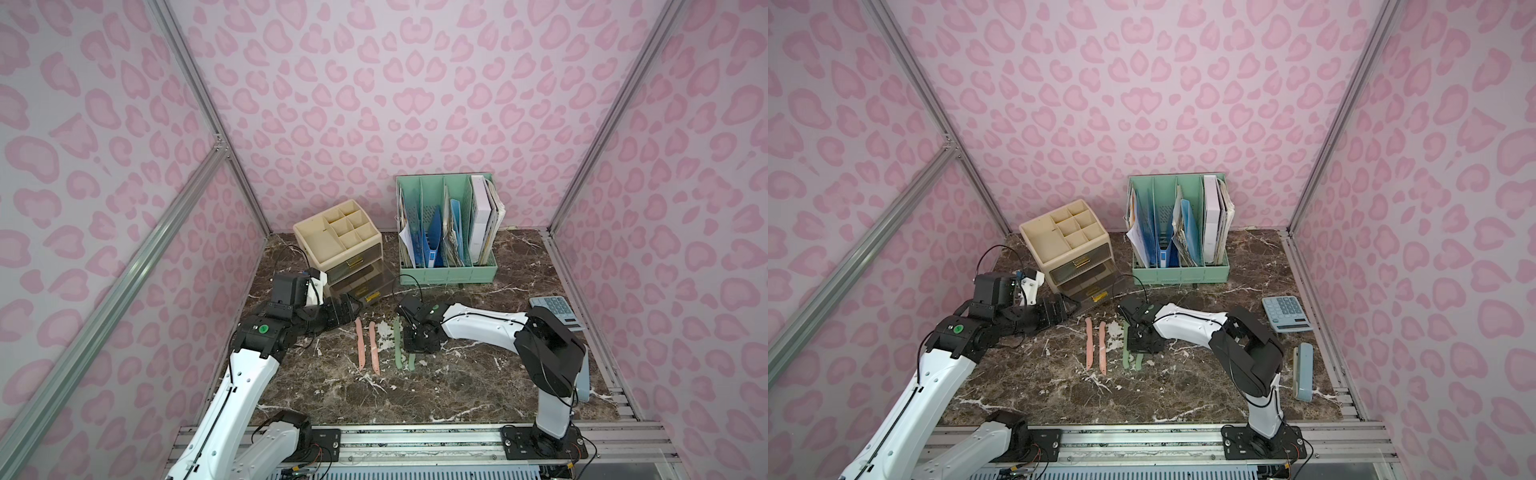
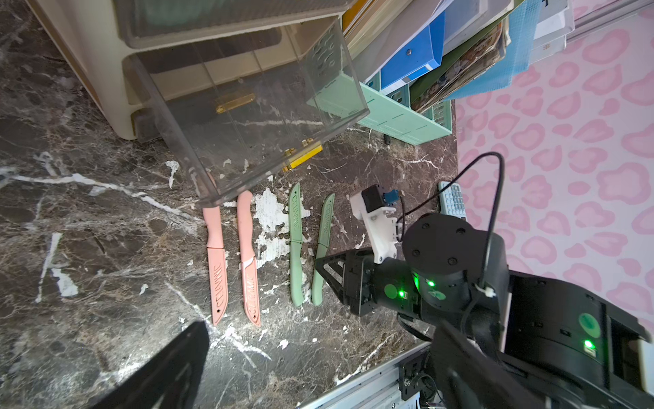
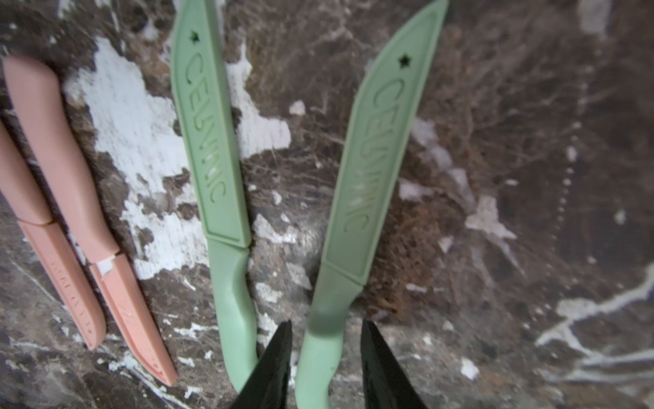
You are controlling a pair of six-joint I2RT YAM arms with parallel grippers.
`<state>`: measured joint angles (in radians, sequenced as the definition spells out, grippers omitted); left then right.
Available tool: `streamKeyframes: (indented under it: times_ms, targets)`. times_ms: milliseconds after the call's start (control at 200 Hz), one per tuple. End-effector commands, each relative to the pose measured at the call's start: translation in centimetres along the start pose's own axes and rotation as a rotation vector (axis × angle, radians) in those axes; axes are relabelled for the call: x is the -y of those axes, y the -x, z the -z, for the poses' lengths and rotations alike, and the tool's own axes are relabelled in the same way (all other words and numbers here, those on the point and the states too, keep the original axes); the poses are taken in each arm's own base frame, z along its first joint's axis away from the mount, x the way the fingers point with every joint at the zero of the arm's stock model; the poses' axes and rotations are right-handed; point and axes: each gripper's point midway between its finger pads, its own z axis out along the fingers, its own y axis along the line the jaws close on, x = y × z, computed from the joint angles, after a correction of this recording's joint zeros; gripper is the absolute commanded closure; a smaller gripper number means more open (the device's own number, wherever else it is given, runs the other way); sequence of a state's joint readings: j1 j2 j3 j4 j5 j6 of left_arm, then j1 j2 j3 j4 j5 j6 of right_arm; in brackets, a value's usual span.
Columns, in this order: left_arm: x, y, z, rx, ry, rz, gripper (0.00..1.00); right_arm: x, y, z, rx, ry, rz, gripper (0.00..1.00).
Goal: Place the fruit knives into the drawer by color
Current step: Pick up the fruit knife from the center of the board.
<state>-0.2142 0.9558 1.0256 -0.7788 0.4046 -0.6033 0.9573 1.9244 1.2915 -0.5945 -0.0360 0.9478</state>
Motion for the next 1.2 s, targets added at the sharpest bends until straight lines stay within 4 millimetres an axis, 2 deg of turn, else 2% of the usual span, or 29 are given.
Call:
streamKeyframes:
  times_ms: [0, 55, 65, 105, 245, 390, 410, 495, 560, 670, 1195]
  targets:
    - [0.1, 0.2, 0.0, 0.015, -0.007, -0.008, 0.01, -0.1, 0.5, -0.4, 0.013, -0.045, 0.036, 0.66]
    - [0.0, 0.1, 0.0, 0.012, -0.005, -0.007, 0.01, 0.6, 0.0, -1.1, -0.008, -0.086, 0.043, 0.68]
    - [0.0, 0.1, 0.0, 0.011, -0.005, -0.007, 0.01, -0.1, 0.5, -0.7, 0.004, -0.072, 0.043, 0.68]
    - [0.0, 0.1, 0.0, 0.013, -0.005, -0.009, 0.01, -0.2, 0.4, -0.9, -0.001, -0.086, 0.049, 0.69]
    - [-0.9, -0.1, 0.3, 0.007, 0.05, 0.024, 0.01, 1.2, -0.2, -1.7, -0.01, -0.157, 0.049, 0.74]
    - [-0.9, -0.2, 0.2, 0.003, 0.047, 0.014, 0.01, 1.7, -0.5, -1.9, -0.011, -0.17, 0.043, 0.77]
    - [-0.8, -0.2, 0.2, 0.002, 0.045, 0.014, 0.01, 2.6, -1.2, -2.5, -0.03, -0.192, 0.044, 0.78]
    - [-0.9, -0.2, 0.0, -0.001, 0.045, 0.017, 0.01, 2.9, -1.5, -2.8, -0.038, -0.197, 0.046, 0.81]
    - [-0.9, -0.2, -0.1, -0.002, 0.043, 0.019, 0.01, 2.9, -1.5, -2.9, -0.039, -0.193, 0.046, 0.86]
    - [-0.9, -0.1, -0.1, 0.001, 0.041, 0.019, 0.01, 2.8, -1.5, -2.9, -0.038, -0.186, 0.047, 1.0]
    - [-1.0, -0.4, -0.1, -0.003, 0.041, 0.018, 0.01, 2.2, -0.9, -1.2, -0.003, -0.16, 0.047, 1.0]
